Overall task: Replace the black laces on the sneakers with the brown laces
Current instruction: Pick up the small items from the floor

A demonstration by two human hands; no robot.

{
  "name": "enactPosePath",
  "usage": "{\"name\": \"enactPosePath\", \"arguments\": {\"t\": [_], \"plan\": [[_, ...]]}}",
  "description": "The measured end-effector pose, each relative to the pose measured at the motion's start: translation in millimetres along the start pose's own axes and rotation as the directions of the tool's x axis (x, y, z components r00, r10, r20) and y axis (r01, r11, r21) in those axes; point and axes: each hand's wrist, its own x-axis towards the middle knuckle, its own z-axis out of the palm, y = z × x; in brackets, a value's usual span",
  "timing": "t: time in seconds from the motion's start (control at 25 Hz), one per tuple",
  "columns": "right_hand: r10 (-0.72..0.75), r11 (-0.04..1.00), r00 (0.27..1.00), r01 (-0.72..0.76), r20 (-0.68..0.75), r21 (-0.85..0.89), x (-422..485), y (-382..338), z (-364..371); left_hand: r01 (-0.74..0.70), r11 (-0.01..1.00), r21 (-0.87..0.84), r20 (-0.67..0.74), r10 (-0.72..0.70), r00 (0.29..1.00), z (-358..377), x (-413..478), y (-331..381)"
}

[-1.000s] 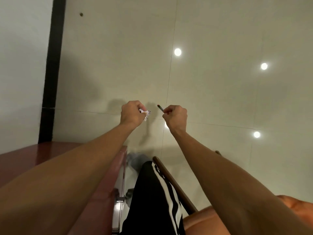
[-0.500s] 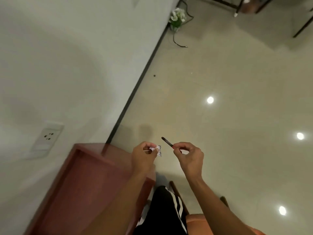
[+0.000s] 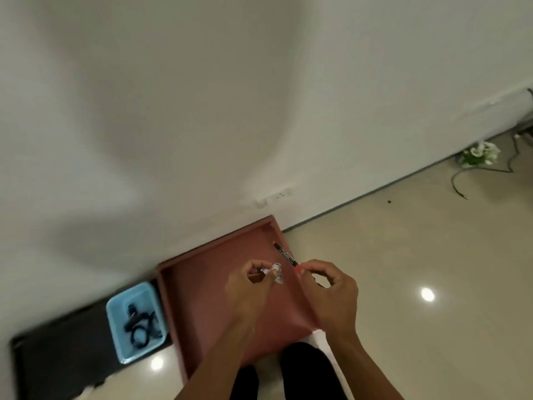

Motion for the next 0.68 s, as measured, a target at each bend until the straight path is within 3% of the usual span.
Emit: {"name": "enactPosePath", "arguments": {"t": [0.32, 0.68], "plan": [[-0.078, 0.991, 0.932, 0.112, 0.355, -0.075, -58, -39, 117, 0.117, 0.953, -0.278, -0.253, -0.191, 0.949, -147, -36, -59], [-0.083, 0.973, 0.845, 0.184, 0.529, -0.142, -115, -29, 223, 0.135, 0.904, -0.406, -0.377, -0.300, 0.876, -232, -41, -127]]}}
